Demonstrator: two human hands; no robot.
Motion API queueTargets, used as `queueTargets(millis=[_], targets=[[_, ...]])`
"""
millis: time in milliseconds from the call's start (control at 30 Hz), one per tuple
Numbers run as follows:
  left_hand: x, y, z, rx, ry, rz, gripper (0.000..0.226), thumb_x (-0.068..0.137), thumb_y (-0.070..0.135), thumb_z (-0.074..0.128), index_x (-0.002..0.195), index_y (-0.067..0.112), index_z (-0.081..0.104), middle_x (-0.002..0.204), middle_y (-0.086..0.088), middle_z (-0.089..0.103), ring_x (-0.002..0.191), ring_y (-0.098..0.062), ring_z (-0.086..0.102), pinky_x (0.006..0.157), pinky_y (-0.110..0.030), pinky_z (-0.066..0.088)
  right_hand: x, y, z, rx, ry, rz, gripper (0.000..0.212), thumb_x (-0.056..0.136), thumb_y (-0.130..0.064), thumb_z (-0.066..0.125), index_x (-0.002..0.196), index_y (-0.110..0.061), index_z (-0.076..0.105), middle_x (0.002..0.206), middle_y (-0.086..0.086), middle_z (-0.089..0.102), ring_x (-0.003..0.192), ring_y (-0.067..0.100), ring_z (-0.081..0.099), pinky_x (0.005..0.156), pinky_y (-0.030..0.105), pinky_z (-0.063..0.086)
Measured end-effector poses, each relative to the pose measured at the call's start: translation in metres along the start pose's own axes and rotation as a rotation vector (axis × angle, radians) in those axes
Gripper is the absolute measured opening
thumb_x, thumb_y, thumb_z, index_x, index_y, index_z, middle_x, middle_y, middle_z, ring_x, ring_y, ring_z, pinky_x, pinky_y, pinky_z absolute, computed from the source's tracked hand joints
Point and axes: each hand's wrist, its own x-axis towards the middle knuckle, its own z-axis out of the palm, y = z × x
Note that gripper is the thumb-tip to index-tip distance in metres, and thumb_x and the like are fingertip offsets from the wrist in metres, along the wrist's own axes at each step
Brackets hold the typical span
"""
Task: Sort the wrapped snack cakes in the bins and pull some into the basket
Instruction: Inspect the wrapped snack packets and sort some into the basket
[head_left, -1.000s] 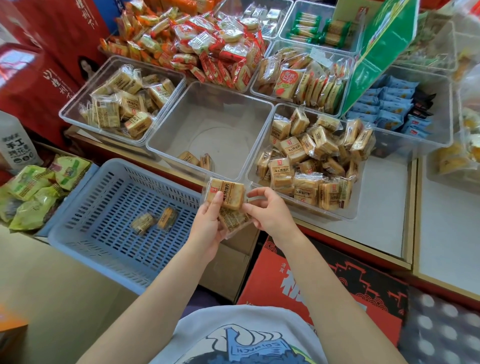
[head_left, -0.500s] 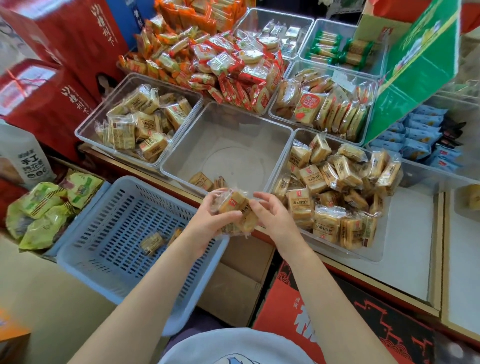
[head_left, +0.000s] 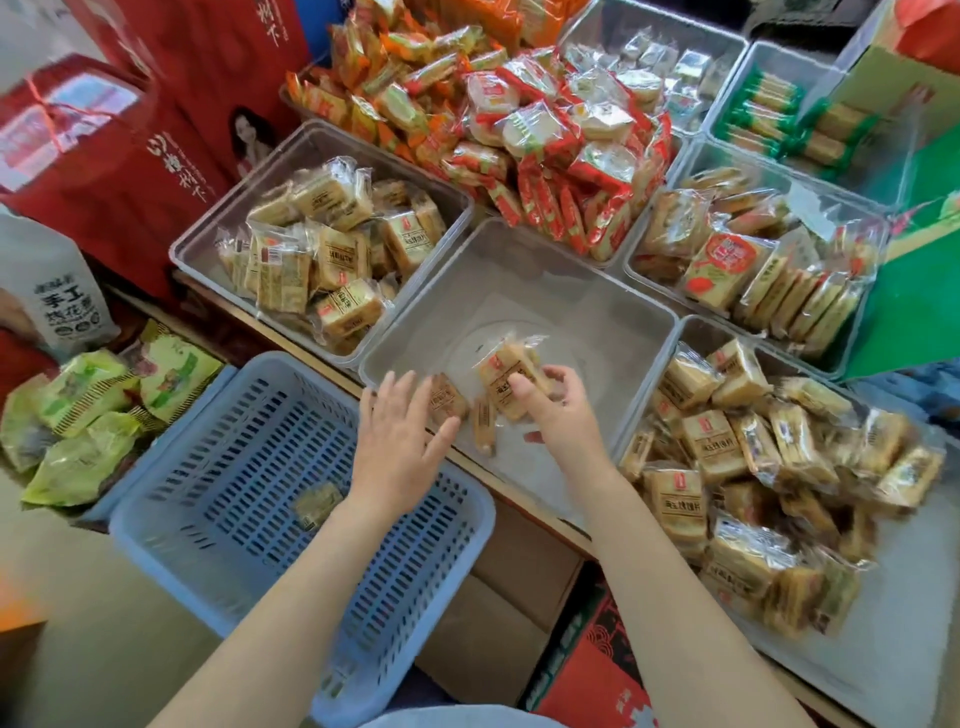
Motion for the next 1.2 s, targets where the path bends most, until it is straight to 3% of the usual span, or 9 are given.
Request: queueTargets(millis=[100,233,400,600,800,933,1033,1100,1200], targets=[[-0.004,-0.012,0.011,0.066,-0.082,0.032,0.092,0.092,0.075,-0.005,0.165,0.020,0.008,0.173,0.000,-0.003,0.155,-0.013,-0.024,0.123,-0.036,-0.021,0.028,0.006,0.014,-0.048,-0.023,0.047,0.035,0.095,-0.035,0.070,0.123,-0.026,0.050,0.114,0.009,0.066,0.099,0.027,0.071,0.077,0.040,0.063],[-0.001,-0.013,0.017,0.039,-0.042,0.031,0.090,0.094,0.072,0.000,0.164,0.017,0.008,0.172,-0.003,0.000,0.153,-0.010,-0.023,0.123,-0.034,-0.021,0.051,0.022,0.041,-0.203,-0.097,0.082,0.022,0.098,-0.022,0.065,0.117,-0.022,0.054,0.101,0.012,0.066,0.083,0.029,0.070,0.084,0.054,0.059],[-0.003,-0.012,0.016,0.033,-0.049,0.029,0.088,0.095,0.070,0.004,0.164,0.016,0.008,0.172,-0.002,-0.002,0.153,-0.010,-0.024,0.124,-0.037,-0.018,0.046,0.024,0.046,-0.206,-0.129,0.091,0.020,0.099,-0.021,0.062,0.118,-0.025,0.059,0.114,0.001,0.063,0.091,0.018,0.065,0.083,0.040,0.059],[-0.005,0.015,0.011,0.156,-0.090,-0.015,0.093,0.088,0.066,-0.009,0.164,0.014,0.003,0.172,-0.003,-0.009,0.155,-0.018,-0.025,0.120,-0.039,-0.026,0.004,0.009,-0.011,-0.136,0.014,-0.023,0.011,0.102,-0.017,0.055,0.107,-0.021,0.064,0.104,0.000,0.064,0.099,0.020,0.069,0.087,0.039,0.060],[-0.043,0.114,0.046,0.088,-0.229,0.254,0.097,0.083,0.072,-0.010,0.165,0.019,-0.001,0.173,0.004,-0.001,0.158,-0.011,-0.010,0.123,-0.039,-0.019,-0.050,0.008,-0.098,-0.141,0.287,-0.201,0.011,0.098,-0.015,0.060,0.101,-0.020,0.069,0.095,-0.002,0.070,0.087,0.006,0.066,0.073,0.022,0.057],[-0.062,0.153,0.072,0.107,-0.280,0.312,0.098,0.088,0.081,0.005,0.163,0.020,-0.008,0.173,-0.001,0.000,0.159,-0.014,-0.005,0.123,-0.040,-0.014,-0.071,0.033,-0.154,-0.317,0.439,-0.205,0.013,0.095,-0.014,0.063,0.107,-0.019,0.068,0.109,-0.002,0.064,0.101,0.011,0.060,0.082,0.021,0.051],[-0.064,0.156,0.077,0.144,-0.251,0.302,0.112,0.077,0.089,0.006,0.163,0.019,-0.007,0.173,-0.005,0.004,0.159,-0.017,0.001,0.125,-0.042,-0.008,-0.075,0.058,-0.177,-0.471,0.366,-0.101,0.021,0.093,-0.025,0.070,0.113,-0.018,0.067,0.116,-0.001,0.061,0.109,0.016,0.059,0.090,0.029,0.048],[-0.064,0.155,0.077,0.154,-0.241,0.317,0.118,0.078,0.093,0.019,0.163,0.015,-0.006,0.173,-0.004,0.005,0.159,-0.016,0.003,0.126,-0.042,-0.006,-0.075,0.070,-0.181,-0.684,0.287,-0.050,0.037,0.090,-0.038,0.074,0.120,-0.020,0.066,0.124,-0.001,0.058,0.120,0.020,0.054,0.102,0.040,0.046],[-0.065,0.156,0.074,0.177,-0.243,0.325,0.124,0.081,0.090,0.041,0.163,0.011,-0.007,0.173,-0.004,0.001,0.159,-0.016,0.003,0.126,-0.040,-0.005,-0.081,0.074,-0.179,-0.926,0.266,-0.032,0.058,0.086,-0.056,0.072,0.134,-0.025,0.058,0.138,0.001,0.047,0.132,0.023,0.041,0.110,0.043,0.035]])
